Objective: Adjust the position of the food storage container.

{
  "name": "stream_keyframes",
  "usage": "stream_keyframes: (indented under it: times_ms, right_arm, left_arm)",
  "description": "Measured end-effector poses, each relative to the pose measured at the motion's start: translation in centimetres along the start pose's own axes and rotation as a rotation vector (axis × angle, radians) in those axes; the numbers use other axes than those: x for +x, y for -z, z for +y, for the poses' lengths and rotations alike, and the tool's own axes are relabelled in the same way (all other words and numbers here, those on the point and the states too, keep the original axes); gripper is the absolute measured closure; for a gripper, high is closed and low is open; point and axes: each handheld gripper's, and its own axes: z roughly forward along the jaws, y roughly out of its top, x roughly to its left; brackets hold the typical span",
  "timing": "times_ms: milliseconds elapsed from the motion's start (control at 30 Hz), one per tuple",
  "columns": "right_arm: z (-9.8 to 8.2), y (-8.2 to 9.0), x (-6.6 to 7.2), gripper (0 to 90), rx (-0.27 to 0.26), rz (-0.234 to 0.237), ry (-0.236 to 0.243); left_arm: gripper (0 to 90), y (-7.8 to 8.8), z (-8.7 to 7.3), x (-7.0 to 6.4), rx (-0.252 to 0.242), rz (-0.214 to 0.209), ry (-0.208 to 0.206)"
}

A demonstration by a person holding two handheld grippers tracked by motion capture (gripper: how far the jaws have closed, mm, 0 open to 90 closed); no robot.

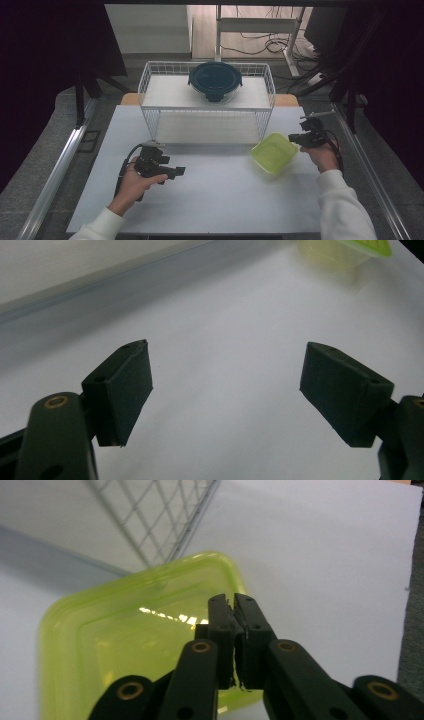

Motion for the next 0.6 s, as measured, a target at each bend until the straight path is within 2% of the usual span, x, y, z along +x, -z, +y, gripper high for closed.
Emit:
stream_keyframes:
  times_ms: [67,100,300,367,433,533,567,600]
  right_arm:
    - [0.4,-0.4,-0.2,87.8,0.010,-0.008,0.017]
    - [1.2,-1.2,-0.7,88.1,0.032,-0.023,0.039]
    - [2.2,-3.2,-1.8,88.3,0.099,-0.054,0.052]
    - [2.2,-3.8,-2.0,88.3,0.121,-0.069,0.054]
    - [2.0,-4.2,-2.4,88.3,0.142,-0.055,0.044]
    - [1.8,-4.6,-2.7,88.3,0.168,-0.057,0.052]
    - [1.6,-4.8,-2.5,88.4,0.176,-0.057,0.062]
    - [1.6,-4.7,-2.5,88.4,0.175,-0.056,0.066]
  left_arm:
    - [20.6,0.0,0.0,0.0,-0.001,0.001,0.001]
    - [20.6,0.1,0.0,0.1,-0.002,0.003,0.003]
    - [20.6,0.1,-0.1,0.4,0.005,0.009,0.006]
    - [20.6,0.2,-0.1,0.6,0.001,0.010,0.011]
    - [20.7,0.2,-0.1,0.6,-0.003,0.014,0.017]
    - [20.7,0.2,-0.2,0.7,-0.001,0.014,0.017]
    - [21.1,0.1,-0.2,0.7,0.000,-0.005,0.024]
    - [21.1,0.1,-0.2,0.7,0.000,-0.005,0.024]
